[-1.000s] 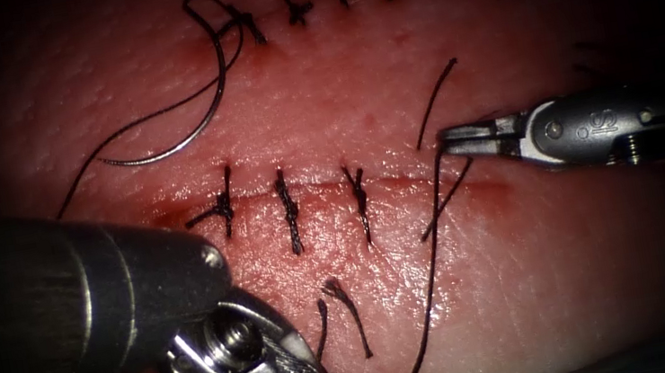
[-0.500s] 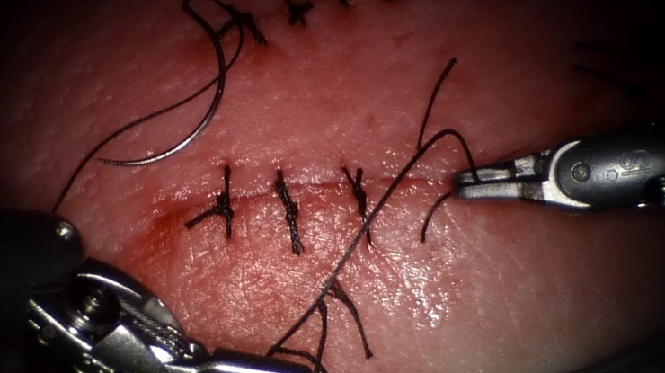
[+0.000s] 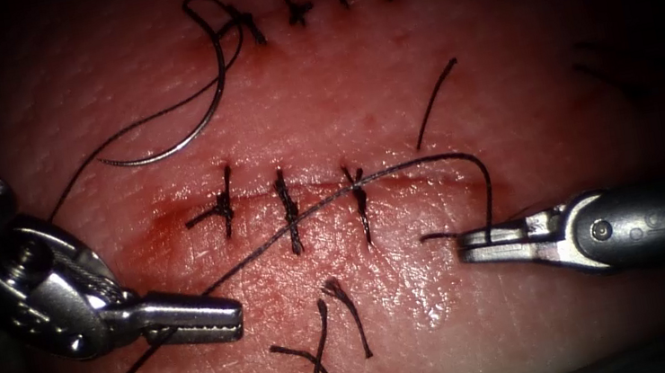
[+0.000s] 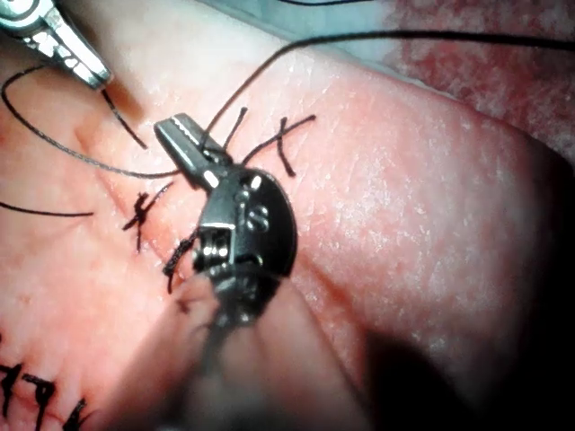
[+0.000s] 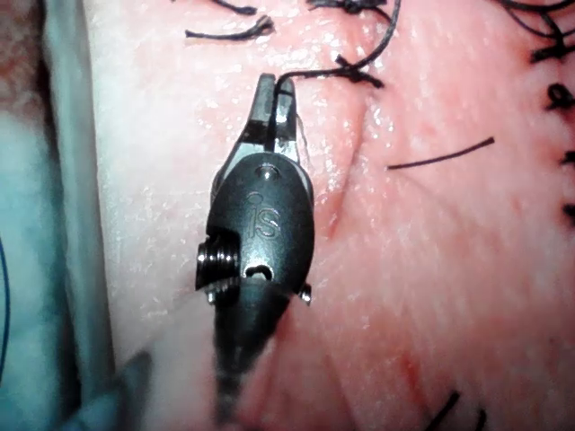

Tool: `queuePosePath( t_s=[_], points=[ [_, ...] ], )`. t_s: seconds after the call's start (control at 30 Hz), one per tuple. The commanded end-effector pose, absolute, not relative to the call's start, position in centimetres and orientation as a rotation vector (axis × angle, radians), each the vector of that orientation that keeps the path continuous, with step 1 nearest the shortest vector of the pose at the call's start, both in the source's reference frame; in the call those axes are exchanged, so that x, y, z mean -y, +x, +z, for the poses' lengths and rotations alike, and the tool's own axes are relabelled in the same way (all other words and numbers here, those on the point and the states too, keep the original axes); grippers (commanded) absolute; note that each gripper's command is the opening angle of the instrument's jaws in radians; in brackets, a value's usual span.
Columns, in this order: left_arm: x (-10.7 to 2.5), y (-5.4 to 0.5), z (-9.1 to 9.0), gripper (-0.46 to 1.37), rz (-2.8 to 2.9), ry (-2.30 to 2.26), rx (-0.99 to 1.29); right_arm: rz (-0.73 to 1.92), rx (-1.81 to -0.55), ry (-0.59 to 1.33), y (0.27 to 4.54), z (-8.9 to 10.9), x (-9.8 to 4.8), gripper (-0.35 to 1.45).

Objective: Wound Closure
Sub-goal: Wrap suture twice counter-clockwise around right end-effector

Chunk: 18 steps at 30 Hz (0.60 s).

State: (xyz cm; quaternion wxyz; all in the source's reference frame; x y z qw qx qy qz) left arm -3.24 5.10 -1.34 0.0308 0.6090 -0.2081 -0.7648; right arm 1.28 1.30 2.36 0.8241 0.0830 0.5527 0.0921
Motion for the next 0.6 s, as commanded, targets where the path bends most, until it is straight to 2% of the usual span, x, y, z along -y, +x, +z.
queuePosePath(
  t_s=[0.03, 0.37, 0.4, 0.47, 0.5, 0.53, 0.57, 0.6],
  points=[
    [-5.11, -3.24, -1.31, -0.35, -2.385, 1.851, 0.664, 0.184, -1.168, 0.190, 1.28, 2.33, -1.25, -0.35],
    [-5.16, -3.17, -1.22, -0.35, -2.460, 1.837, 0.847, 0.163, -1.169, 0.221, 1.30, 2.16, -1.10, -0.35],
    [-5.15, -3.15, -1.22, -0.35, -2.463, 1.829, 0.870, 0.169, -1.179, 0.218, 1.29, 2.13, -1.11, -0.27],
    [-5.14, -3.14, -1.23, -0.35, -2.469, 1.826, 0.884, 0.174, -1.189, 0.215, 1.27, 2.11, -1.12, -0.09],
    [-5.14, -3.12, -1.23, -0.35, -2.473, 1.826, 0.897, 0.182, -1.191, 0.206, 1.26, 2.10, -1.13, 0.12],
    [-5.14, -3.11, -1.23, -0.35, -2.476, 1.825, 0.905, 0.193, -1.190, 0.192, 1.25, 2.10, -1.14, 0.42],
    [-5.13, -3.09, -1.24, -0.35, -2.479, 1.821, 0.910, 0.224, -1.182, 0.150, 1.23, 2.09, -1.16, 0.97],
    [-5.13, -3.08, -1.24, -0.35, -2.480, 1.820, 0.910, 0.237, -1.182, 0.135, 1.23, 2.09, -1.17, 1.11]
  ],
)
